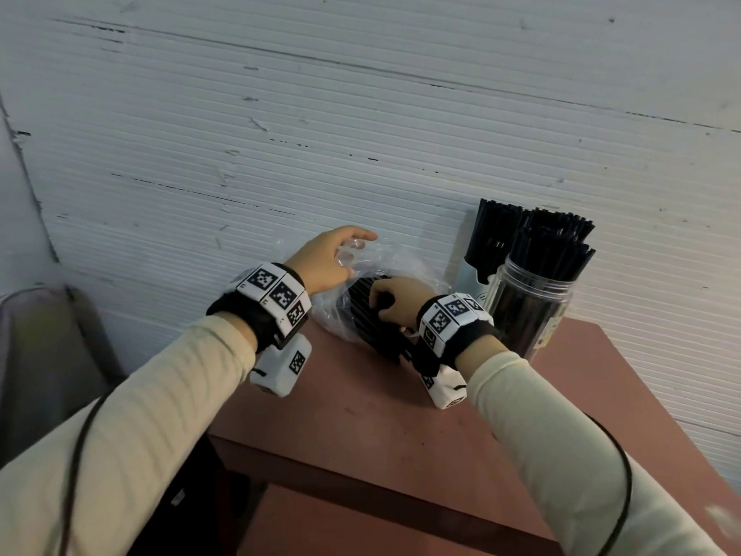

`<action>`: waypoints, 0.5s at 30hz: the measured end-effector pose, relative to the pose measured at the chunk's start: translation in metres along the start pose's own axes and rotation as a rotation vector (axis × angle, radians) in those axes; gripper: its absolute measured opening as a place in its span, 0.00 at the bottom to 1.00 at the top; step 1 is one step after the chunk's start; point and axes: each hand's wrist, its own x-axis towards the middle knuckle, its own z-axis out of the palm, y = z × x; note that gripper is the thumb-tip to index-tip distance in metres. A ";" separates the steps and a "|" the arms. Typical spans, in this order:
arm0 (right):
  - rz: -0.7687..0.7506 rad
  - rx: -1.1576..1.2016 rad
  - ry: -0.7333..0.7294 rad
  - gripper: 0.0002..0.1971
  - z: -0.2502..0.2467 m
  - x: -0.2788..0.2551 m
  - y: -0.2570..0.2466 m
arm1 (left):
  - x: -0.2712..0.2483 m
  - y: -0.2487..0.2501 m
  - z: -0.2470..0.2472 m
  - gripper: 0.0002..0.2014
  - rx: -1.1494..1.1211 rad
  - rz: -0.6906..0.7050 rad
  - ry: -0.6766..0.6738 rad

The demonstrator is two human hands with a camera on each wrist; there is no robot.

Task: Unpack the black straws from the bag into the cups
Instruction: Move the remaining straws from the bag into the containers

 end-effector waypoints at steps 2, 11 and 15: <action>0.012 0.067 0.012 0.09 0.001 0.000 0.000 | 0.001 0.001 0.002 0.31 0.024 -0.001 -0.001; 0.014 0.189 0.087 0.14 -0.011 -0.023 0.001 | -0.003 0.005 0.005 0.32 0.119 -0.014 -0.016; -0.015 0.189 0.082 0.14 -0.026 -0.046 0.005 | -0.010 0.009 0.006 0.31 0.152 0.027 -0.010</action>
